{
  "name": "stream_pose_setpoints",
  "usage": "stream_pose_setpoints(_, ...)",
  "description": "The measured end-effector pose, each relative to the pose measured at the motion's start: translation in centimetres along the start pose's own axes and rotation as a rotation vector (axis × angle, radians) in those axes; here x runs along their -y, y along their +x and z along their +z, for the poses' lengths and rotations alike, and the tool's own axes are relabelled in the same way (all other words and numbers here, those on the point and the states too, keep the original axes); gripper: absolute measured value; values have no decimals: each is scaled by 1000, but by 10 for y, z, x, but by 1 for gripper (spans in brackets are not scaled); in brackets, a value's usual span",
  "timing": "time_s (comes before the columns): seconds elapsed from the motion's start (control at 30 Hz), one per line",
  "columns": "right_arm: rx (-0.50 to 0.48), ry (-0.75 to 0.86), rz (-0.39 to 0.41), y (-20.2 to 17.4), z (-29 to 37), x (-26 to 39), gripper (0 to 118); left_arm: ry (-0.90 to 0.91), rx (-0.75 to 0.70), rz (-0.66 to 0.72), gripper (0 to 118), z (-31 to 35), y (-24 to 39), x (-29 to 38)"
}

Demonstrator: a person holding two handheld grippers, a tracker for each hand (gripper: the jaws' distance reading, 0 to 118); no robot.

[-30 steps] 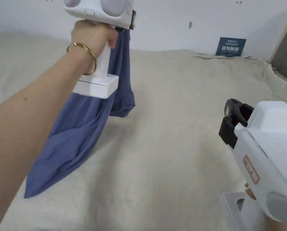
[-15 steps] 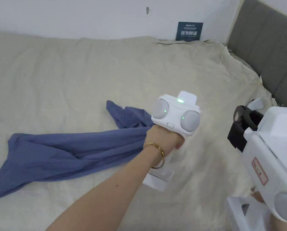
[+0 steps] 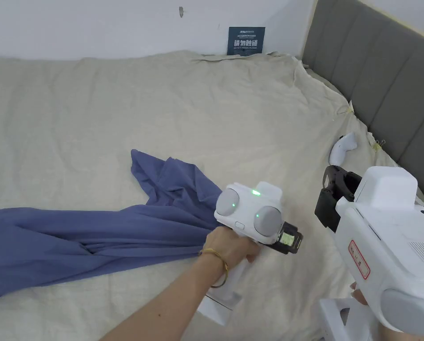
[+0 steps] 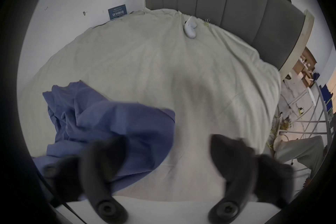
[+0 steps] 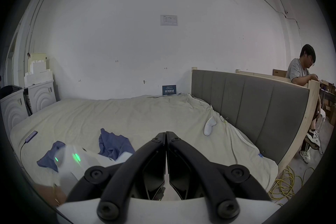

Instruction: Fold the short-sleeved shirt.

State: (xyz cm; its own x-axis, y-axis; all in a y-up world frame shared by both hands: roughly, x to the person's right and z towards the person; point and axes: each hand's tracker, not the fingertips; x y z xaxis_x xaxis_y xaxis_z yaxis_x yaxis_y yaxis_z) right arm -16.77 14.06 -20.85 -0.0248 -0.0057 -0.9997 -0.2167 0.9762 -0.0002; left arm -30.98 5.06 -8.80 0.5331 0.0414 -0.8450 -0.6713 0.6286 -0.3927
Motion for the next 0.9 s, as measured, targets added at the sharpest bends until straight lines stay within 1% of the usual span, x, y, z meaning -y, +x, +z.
stream_pose_setpoints(0.03,2,2,0,1,0,-1,0,56,-8,-12,118,10,-4,-7)
stream_pose_setpoints(0.13,1,5,-4,1,0,-4,0,171,-46,12,118,46,-27,-25)
stream_pose_setpoints(0.2,-2,10,-2,-2,-1,-6,0,252,-68,53,118,70,-48,-34)
stream_pose_setpoints(0.3,-14,15,10,-8,-6,-10,0,356,-149,138,118,107,-84,-35)
stream_pose_setpoints(0.37,-29,19,13,-14,-9,-12,0,434,-228,184,118,128,-106,-25)
stream_pose_setpoints(0.43,-42,28,21,-22,-14,-16,0,524,-353,198,118,148,-126,-7)
stream_pose_setpoints(0.53,-69,40,25,-33,-21,-18,0,563,-474,214,118,171,-150,23)
stream_pose_setpoints(0.6,-80,52,26,-42,-25,-17,0,580,-529,238,117,182,-162,44)
stream_pose_setpoints(0.67,-97,54,23,-51,-30,-16,0,611,-579,271,108,191,-170,66)
stream_pose_setpoints(0.7,-106,51,22,-55,-32,-14,0,620,-608,284,102,195,-171,77)
stream_pose_setpoints(0.73,-116,48,22,-60,-34,-13,0,630,-637,296,91,198,-173,89)
stream_pose_setpoints(0.77,-126,46,24,-63,-35,-11,0,631,-653,301,84,199,-173,97)
stream_pose_setpoints(0.87,-152,38,37,-74,-36,-6,0,620,-670,328,78,202,-176,122)
stream_pose_setpoints(0.9,-163,34,41,-77,-36,-4,0,622,-671,334,71,203,-175,130)
